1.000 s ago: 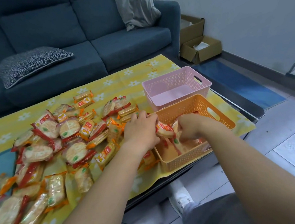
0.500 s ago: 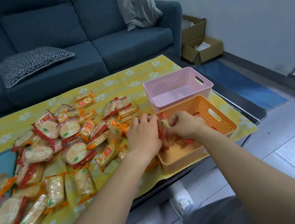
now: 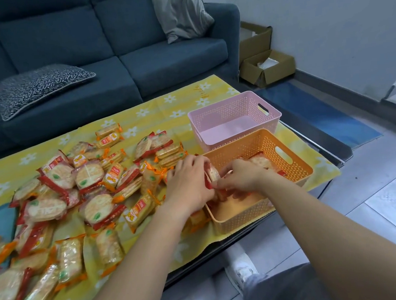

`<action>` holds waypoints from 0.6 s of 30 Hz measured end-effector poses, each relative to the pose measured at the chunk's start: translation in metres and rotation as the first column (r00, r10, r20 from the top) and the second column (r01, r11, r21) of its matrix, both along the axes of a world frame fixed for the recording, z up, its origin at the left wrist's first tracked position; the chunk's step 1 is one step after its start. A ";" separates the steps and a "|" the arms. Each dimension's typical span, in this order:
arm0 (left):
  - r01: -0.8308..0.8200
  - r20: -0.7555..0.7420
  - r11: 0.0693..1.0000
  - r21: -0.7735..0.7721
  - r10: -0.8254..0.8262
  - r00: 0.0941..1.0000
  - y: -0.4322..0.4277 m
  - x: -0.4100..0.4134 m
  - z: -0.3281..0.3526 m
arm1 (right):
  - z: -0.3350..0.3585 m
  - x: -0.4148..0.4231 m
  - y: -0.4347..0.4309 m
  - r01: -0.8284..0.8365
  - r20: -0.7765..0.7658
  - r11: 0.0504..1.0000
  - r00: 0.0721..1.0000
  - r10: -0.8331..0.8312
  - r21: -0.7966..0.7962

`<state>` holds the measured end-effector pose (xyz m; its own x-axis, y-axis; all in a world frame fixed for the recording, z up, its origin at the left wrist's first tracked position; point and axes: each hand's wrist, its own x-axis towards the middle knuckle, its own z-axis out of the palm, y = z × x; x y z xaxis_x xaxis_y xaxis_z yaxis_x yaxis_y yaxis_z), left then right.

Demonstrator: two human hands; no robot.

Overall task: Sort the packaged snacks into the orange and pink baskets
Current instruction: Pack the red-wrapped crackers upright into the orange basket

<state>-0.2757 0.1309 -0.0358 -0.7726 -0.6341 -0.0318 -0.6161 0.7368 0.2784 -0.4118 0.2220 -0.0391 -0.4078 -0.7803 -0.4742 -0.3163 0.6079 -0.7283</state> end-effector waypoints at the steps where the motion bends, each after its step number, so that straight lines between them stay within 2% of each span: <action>1: 0.000 -0.002 1.000 0.010 0.000 1.000 0.000 0.001 0.000 | 0.001 -0.002 0.001 0.000 -0.005 1.000 1.000 0.000 0.010; 3: -0.019 -0.021 0.999 0.041 0.020 1.000 0.000 0.002 -0.001 | 0.004 -0.007 0.004 0.030 -0.022 1.000 0.999 -0.030 -0.003; 6: -0.042 -0.053 0.997 0.062 0.045 0.998 0.000 0.002 0.000 | 0.007 -0.013 0.007 0.041 -0.216 0.993 0.974 -0.064 -0.112; 8: -0.033 -0.070 0.998 0.057 0.037 0.997 0.003 0.002 0.001 | 0.007 -0.008 0.006 0.049 -0.262 0.984 0.961 -0.093 -0.170; 10: -0.001 -0.066 1.000 0.024 0.003 0.998 0.008 0.002 0.000 | 0.002 0.003 0.002 -0.017 -0.307 0.992 0.951 -0.024 -0.129; 12: 0.022 -0.045 1.000 -0.011 -0.022 0.999 0.011 0.002 -0.001 | -0.005 0.009 -0.003 -0.152 -0.437 0.988 0.889 0.136 -0.001; 14: 0.008 -0.024 0.999 -0.036 -0.009 1.000 0.011 0.002 -0.002 | -0.007 0.004 -0.005 -0.162 -0.450 0.985 0.876 0.171 0.058; 16: 0.002 0.005 0.998 -0.067 -0.002 1.000 0.012 0.001 -0.001 | -0.004 -0.009 -0.002 -0.071 -0.492 0.997 0.867 0.073 0.023; 18: 0.011 0.033 0.996 -0.092 -0.008 0.999 0.013 -0.001 0.001 | -0.002 -0.023 0.005 0.054 -0.598 0.998 0.799 -0.052 -0.015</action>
<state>-0.2769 0.1444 -0.0349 -0.7780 -0.6283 0.0014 -0.6168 0.7642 0.1886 -0.4349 0.2269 -0.0414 -0.6519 -0.7480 -0.1245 -0.6557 0.6385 -0.4030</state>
